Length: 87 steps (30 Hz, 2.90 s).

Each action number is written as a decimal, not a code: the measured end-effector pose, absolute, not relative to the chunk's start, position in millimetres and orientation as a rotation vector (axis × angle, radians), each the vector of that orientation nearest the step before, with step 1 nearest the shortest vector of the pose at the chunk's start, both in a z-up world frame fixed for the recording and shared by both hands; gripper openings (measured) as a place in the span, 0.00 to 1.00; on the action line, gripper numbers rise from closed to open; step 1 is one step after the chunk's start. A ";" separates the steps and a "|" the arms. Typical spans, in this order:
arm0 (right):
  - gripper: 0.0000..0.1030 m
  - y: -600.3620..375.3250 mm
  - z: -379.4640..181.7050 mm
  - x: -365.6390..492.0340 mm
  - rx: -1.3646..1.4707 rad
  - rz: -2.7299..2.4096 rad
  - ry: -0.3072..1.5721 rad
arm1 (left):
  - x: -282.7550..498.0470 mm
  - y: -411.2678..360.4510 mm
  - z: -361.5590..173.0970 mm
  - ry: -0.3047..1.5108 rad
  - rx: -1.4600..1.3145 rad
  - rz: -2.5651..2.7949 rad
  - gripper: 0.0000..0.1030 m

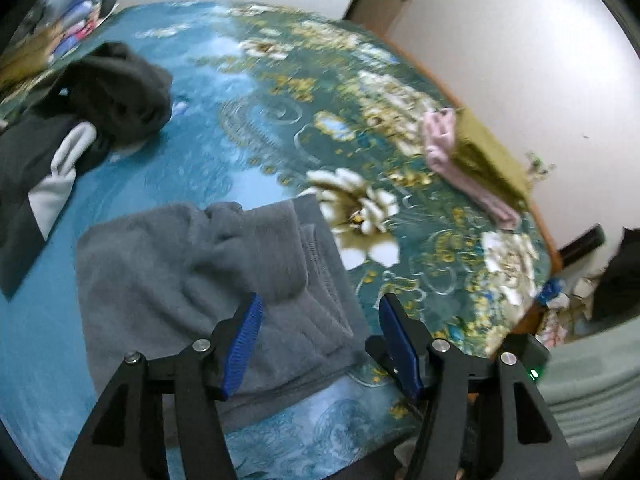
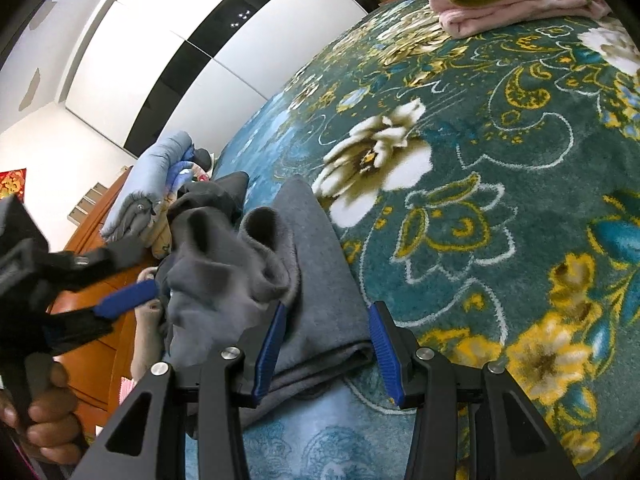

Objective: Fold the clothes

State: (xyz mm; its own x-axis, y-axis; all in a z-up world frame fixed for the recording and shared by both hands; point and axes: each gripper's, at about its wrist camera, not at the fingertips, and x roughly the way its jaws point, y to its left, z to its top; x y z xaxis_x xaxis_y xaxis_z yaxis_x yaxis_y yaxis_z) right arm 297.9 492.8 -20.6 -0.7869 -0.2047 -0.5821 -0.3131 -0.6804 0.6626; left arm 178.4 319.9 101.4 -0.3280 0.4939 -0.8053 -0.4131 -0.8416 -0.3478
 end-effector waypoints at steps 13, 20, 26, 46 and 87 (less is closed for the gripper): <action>0.50 454.1 18.4 259.4 -1.090 2.880 1.040 | 170.0 162.8 4.8 -0.192 -1.762 2.368 0.61; 0.53 442.6 30.8 205.9 -1.209 2.913 0.795 | 168.2 162.5 -10.4 -0.162 -1.766 2.318 0.61; 0.57 449.3 17.0 172.6 -1.351 2.878 0.735 | 156.3 142.7 -4.4 -0.282 -1.727 2.278 0.61; 0.59 457.6 -7.4 149.5 -1.508 2.832 0.940 | 150.0 101.0 -2.9 -0.446 -1.709 2.306 0.61; 0.27 490.2 44.1 166.2 -1.387 2.897 0.823 | 183.9 203.4 48.5 -0.096 -1.393 2.169 0.61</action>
State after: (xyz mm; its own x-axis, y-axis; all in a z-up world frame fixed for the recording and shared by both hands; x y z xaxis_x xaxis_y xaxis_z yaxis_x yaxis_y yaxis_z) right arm 166.2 490.2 44.1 -0.6375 -0.3575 -0.6825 -0.0545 -0.8627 0.5027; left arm 183.9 203.4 48.5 -0.3080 0.4848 -0.8186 -0.4106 -0.8439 -0.3453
